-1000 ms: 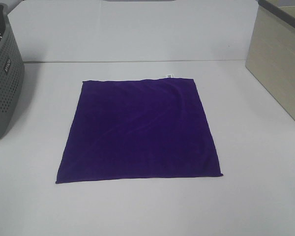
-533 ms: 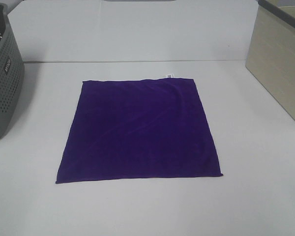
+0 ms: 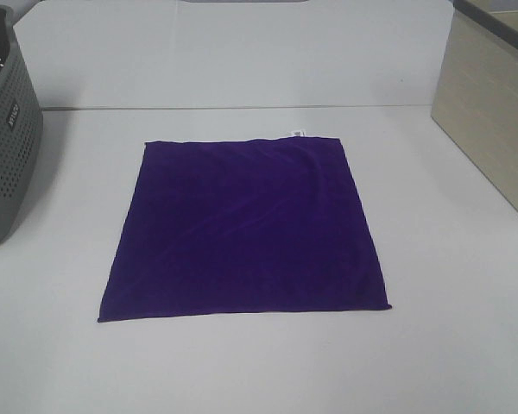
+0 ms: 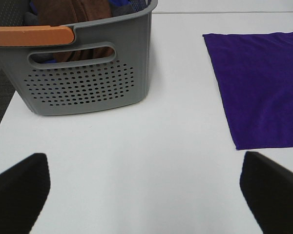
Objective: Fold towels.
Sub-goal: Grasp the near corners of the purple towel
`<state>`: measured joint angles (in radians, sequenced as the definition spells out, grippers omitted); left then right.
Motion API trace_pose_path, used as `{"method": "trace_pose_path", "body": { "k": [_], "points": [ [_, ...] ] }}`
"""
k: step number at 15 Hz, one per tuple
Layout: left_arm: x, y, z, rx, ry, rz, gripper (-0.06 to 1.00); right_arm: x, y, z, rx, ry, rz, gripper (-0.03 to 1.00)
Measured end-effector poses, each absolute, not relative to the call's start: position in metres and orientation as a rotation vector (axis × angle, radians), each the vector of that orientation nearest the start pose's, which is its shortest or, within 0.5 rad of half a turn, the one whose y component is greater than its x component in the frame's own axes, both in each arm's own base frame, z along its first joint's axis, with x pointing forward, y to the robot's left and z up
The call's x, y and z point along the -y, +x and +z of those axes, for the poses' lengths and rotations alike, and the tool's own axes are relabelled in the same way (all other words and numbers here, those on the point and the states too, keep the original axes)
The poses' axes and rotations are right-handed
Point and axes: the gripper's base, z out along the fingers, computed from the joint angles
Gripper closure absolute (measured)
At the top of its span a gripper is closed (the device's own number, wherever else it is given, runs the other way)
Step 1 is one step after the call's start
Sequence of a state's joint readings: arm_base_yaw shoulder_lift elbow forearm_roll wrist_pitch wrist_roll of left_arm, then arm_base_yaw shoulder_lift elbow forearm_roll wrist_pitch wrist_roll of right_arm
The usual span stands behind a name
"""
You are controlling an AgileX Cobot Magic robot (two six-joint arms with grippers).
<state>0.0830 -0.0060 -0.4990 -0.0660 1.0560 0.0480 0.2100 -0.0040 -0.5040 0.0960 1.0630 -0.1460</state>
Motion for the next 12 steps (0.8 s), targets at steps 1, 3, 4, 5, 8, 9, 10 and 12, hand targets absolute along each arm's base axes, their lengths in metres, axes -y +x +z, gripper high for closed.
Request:
{"method": "trace_pose_path", "body": {
  "k": [1,3,4,5,8,9,10,12],
  "points": [
    [0.0057,-0.0051,0.2775,-2.033,-0.033,0.004,-0.04,-0.0062,-0.0077,0.2785,-2.005,-0.366,0.155,0.00],
    [0.0057,-0.0051,0.2775,-2.033,-0.033,0.004,-0.04,-0.0062,-0.0077,0.2785,-2.005,-0.366,0.155,0.00],
    [0.0057,-0.0051,0.2775,-2.033,-0.033,0.004,-0.04,-0.0062,-0.0077,0.2785,-2.005,-0.366,0.155,0.00],
    [0.0057,-0.0051,0.2775,-2.033,-0.033,0.004,-0.04,-0.0062,-0.0077,0.2785,-2.005,-0.366,0.155,0.00],
    [0.0057,-0.0051,0.2775,-2.033,-0.033,0.004,-0.04,-0.0062,-0.0077,0.2785,-2.005,-0.366,0.155,0.00],
    [0.0057,-0.0051,0.2775,-2.033,-0.033,0.004,-0.04,-0.0062,-0.0077,0.2785,-2.005,-0.366,0.155,0.00],
    [0.0057,-0.0051,0.2775,-2.033,-0.033,0.004,-0.04,-0.0062,-0.0077,0.2785,-2.005,-0.366,0.155,0.00],
    [0.0057,-0.0051,0.2775,-2.033,-0.033,0.004,-0.04,-0.0062,-0.0077,0.2785,-2.005,-0.366,0.155,0.00]
  ]
}}
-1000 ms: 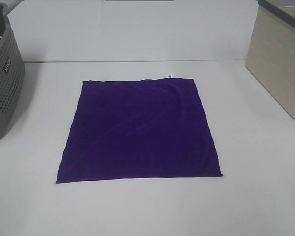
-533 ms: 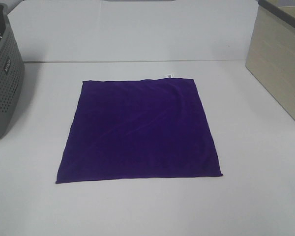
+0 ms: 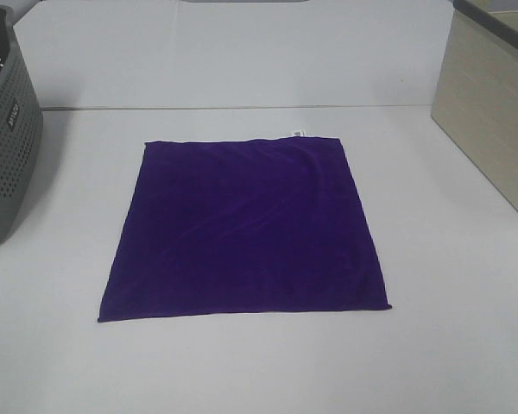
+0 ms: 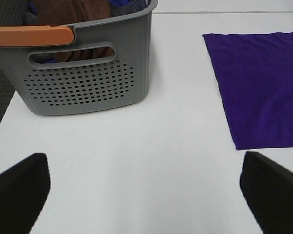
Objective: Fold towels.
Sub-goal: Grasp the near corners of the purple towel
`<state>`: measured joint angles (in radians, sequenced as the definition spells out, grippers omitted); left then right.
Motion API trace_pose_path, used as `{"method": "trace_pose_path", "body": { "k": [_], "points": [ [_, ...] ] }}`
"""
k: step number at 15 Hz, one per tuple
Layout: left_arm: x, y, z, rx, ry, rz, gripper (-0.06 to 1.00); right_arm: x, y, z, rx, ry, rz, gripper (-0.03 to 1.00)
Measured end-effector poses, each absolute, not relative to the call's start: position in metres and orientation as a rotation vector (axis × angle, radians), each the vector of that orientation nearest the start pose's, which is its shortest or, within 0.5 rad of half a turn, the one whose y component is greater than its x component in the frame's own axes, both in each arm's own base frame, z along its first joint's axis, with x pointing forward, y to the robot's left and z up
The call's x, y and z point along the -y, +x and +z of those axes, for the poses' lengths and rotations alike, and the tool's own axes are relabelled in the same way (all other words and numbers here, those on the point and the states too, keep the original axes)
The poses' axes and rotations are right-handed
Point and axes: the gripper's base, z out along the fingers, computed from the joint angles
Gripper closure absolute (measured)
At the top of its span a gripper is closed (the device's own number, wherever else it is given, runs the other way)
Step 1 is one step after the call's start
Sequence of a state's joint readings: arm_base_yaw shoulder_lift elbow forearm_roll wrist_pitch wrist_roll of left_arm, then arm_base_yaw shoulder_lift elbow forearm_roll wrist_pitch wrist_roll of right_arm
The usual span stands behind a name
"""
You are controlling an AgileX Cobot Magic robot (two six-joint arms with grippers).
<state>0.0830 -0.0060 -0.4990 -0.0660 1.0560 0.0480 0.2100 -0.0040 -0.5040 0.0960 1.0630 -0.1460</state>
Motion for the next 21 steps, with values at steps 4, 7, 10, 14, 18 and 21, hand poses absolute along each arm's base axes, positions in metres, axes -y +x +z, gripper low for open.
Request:
{"method": "trace_pose_path", "body": {
  "k": [4,7,10,14,18,21],
  "points": [
    [0.006,-0.005,0.277,-2.033,-0.033,0.004,-0.04,-0.006,-0.008,0.278,-2.005,-0.366,0.155,0.00],
    [0.006,-0.005,0.277,-2.033,-0.033,0.004,-0.03,-0.006,-0.008,0.278,-2.005,-0.366,0.155,0.00],
    [0.006,-0.005,0.277,-2.033,-0.033,0.004,-0.03,-0.006,-0.008,0.278,-2.005,-0.366,0.155,0.00],
    [0.006,-0.005,0.277,-2.033,-0.033,0.004,-0.03,-0.006,-0.008,0.278,-2.005,-0.366,0.155,0.00],
    [0.006,-0.005,0.277,-2.033,-0.033,0.004,-0.03,-0.006,-0.008,0.279,-2.003,-0.365,0.155,0.00],
    [0.006,-0.003,0.283,-2.075,-0.024,0.006,-0.03,-0.009,0.007,0.298,-2.092,-0.287,0.206,0.00]
  ]
}}
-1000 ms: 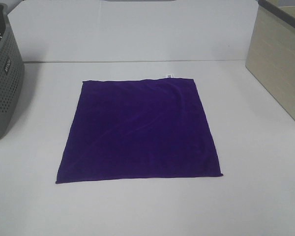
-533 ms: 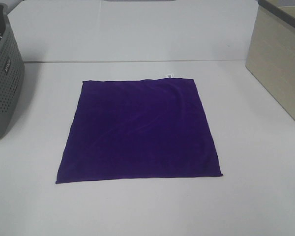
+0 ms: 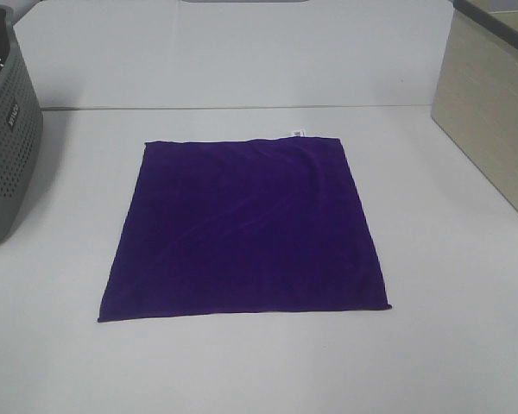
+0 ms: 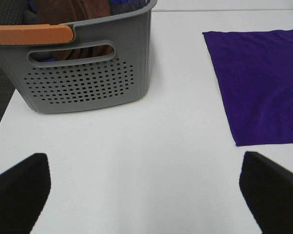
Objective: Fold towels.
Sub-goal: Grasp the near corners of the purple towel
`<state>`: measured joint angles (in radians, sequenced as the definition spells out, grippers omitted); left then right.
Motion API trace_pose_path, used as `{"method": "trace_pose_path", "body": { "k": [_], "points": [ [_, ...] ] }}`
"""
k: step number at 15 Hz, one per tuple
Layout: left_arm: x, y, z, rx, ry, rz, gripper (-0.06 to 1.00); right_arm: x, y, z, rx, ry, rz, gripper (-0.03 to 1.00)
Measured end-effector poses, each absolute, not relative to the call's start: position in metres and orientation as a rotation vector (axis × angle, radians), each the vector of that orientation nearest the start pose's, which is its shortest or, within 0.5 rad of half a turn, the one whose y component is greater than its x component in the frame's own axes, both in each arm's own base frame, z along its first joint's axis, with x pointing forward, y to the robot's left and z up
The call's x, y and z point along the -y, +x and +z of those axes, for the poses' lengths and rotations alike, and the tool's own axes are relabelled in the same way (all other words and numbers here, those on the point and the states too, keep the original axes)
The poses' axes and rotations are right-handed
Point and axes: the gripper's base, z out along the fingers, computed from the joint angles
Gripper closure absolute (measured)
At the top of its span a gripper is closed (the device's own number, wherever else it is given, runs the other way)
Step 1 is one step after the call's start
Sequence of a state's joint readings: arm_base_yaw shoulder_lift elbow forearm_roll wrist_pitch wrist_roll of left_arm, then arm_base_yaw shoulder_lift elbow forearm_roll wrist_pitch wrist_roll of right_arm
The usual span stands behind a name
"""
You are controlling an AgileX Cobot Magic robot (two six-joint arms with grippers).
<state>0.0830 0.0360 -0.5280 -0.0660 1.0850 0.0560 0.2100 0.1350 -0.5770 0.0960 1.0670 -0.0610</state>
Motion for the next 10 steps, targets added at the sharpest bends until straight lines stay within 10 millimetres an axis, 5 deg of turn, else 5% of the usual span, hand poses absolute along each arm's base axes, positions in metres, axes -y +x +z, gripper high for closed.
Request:
{"method": "trace_pose_path", "body": {
  "k": [2,5,8,10],
  "points": [
    [0.005,0.010,0.306,-2.164,-0.028,-0.002,-0.03,-0.015,0.032,0.317,-2.236,-0.221,0.239,0.00],
    [-0.001,0.083,0.337,-2.489,-0.055,-0.034,-0.03,-0.035,0.124,0.350,-2.525,-0.252,0.210,0.00],
    [-0.001,0.155,0.306,-2.735,0.001,-0.147,-0.03,-0.052,0.206,0.318,-2.700,-0.331,0.170,0.00],
    [0.007,0.186,0.288,-2.747,0.006,-0.303,-0.03,-0.054,0.229,0.296,-2.772,-0.330,0.148,0.01]
  ]
}}
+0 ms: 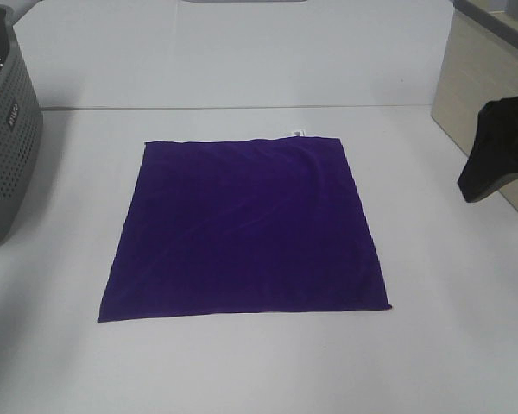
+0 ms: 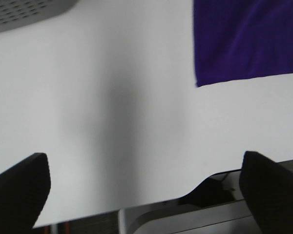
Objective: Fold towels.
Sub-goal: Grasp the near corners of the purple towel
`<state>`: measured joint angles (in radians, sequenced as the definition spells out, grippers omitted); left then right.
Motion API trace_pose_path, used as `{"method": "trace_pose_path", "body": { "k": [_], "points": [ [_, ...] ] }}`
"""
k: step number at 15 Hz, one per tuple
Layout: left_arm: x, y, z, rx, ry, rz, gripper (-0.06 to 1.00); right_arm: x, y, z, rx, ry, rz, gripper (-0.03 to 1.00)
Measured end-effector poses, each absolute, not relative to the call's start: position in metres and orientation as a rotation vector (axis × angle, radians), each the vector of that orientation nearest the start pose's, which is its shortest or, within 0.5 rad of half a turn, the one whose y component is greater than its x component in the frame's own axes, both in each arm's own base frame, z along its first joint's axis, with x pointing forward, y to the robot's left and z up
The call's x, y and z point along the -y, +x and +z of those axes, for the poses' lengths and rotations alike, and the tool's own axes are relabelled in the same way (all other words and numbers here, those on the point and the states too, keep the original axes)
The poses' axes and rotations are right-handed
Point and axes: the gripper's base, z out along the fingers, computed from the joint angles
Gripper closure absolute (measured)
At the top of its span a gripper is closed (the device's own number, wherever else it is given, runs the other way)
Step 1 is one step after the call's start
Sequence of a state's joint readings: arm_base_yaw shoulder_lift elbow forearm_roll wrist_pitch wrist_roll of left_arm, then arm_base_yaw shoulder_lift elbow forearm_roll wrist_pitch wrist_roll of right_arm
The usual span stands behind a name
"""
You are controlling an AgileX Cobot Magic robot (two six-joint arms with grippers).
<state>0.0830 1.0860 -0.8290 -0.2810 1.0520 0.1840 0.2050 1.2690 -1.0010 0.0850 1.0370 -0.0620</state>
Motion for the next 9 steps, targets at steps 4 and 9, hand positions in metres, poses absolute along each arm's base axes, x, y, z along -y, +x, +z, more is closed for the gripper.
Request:
{"method": "trace_pose_path", "body": {
  "k": [4,9],
  "points": [
    [0.025,0.243,0.198,-2.778,0.076,-0.712,-0.03,0.008,0.273,0.250,-2.845,-0.005,0.438,0.02],
    [0.027,0.269,0.142,-2.820,0.010,-0.817,-0.03,0.009,0.301,0.198,-2.864,-0.064,0.734,0.02]
  ]
}}
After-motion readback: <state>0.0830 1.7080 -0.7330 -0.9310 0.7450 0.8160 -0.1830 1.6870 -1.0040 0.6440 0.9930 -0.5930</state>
